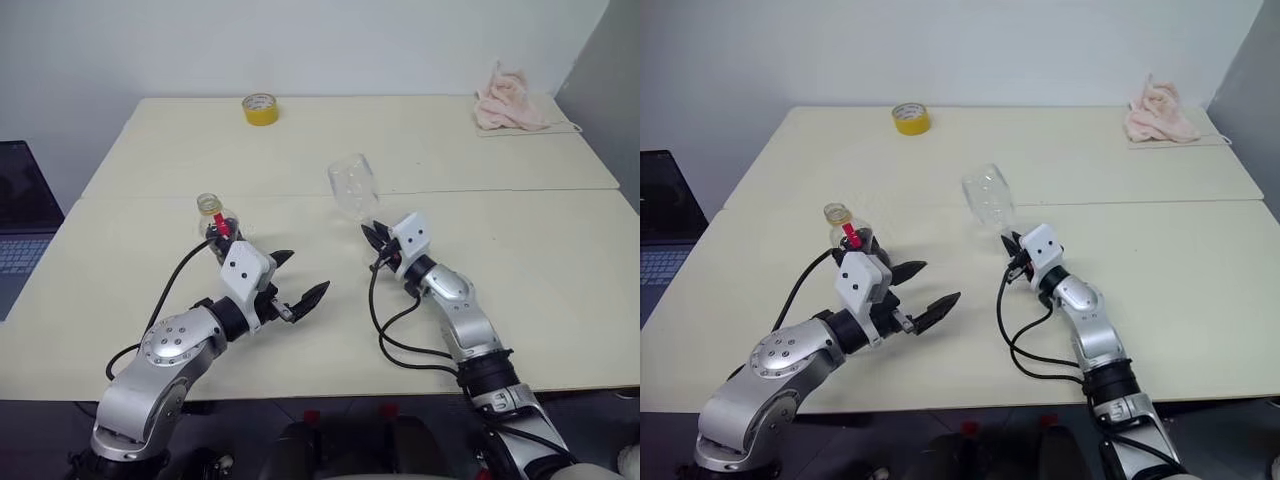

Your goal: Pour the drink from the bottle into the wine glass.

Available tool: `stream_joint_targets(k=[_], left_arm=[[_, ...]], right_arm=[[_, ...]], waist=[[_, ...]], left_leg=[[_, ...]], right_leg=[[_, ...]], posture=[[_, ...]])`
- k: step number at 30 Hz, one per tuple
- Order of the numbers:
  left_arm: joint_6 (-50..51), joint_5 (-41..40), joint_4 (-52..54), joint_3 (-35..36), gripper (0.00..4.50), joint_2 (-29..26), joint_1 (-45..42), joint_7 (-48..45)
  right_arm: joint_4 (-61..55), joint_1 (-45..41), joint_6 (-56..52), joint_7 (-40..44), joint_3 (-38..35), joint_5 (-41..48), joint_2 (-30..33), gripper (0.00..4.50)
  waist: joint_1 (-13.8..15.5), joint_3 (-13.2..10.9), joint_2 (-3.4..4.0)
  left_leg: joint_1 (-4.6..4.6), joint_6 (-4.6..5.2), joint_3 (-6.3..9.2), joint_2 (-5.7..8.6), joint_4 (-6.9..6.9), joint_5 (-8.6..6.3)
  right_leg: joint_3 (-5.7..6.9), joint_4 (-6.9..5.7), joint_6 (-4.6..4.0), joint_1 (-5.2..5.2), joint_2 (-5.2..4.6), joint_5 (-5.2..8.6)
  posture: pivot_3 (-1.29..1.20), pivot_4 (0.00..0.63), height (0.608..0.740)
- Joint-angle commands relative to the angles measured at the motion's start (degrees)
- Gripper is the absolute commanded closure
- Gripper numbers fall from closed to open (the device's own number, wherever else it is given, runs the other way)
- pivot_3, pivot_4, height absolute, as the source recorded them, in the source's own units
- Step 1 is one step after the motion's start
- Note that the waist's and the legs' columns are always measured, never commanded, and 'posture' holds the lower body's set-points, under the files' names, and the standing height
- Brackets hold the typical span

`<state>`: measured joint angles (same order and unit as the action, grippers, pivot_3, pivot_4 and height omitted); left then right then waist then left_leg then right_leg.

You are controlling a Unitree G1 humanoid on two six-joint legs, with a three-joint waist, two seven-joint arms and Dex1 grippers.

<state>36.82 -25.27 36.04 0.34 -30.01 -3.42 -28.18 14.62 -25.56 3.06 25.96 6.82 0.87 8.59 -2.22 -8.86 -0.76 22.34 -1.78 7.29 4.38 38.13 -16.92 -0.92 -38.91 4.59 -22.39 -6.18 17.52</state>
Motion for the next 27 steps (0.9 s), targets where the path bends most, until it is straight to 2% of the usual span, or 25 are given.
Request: stream_joint_targets(k=[1,4,14,27], left_arm=[[-1.54,0.40,0.57,0.04,0.00,0.08,-1.10,-0.28],[-1.49,0.42,0.41,-0.06,0.00,-0.01,-1.40,-0.54],[-1.32,0.43,0.38,0.05,0.00,-0.32,-1.37,-1.37],[-1.06,0.37,0.21,-0.13,0.00,-0.36,-1.75,-2.15]], right_arm=[[0.13,2.52,-2.21,-0.36,-0.43,-0.79,2.01,4.34],[-0.81,3.67,-3.61,-0.29,-0.24,-1.04,3.17,4.34],[-1.87,5.69,-7.63,1.37,0.36,-0.75,6.58,4.34],[-0.76,5.03,-16.13,5.87,1.61,1.81,9.72,4.34]], waist=[[0.47,0.00,-0.01],[0.70,0.02,-0.02],[0.72,0.14,-0.04],[0.74,0.39,-0.09]], left_leg=[[-0.14,0.00,0.00,0.00,-0.02,0.00],[-0.41,0.01,0.01,0.01,-0.06,-0.01],[-0.47,0.02,0.02,0.01,-0.08,-0.01],[-1.00,0.03,0.12,-0.01,-0.24,-0.03]], right_leg=[[0.00,0.02,0.00,0.11,0.00,0.00],[-0.01,0.04,0.00,0.32,0.00,0.00],[-0.01,0.06,0.00,0.40,0.00,0.00],[0.08,0.37,0.01,1.06,0.01,0.01]], posture=[[0.00,0.150,0.740],[0.00,0.150,0.740],[0.00,0.150,0.740],[0.00,0.150,0.740]])
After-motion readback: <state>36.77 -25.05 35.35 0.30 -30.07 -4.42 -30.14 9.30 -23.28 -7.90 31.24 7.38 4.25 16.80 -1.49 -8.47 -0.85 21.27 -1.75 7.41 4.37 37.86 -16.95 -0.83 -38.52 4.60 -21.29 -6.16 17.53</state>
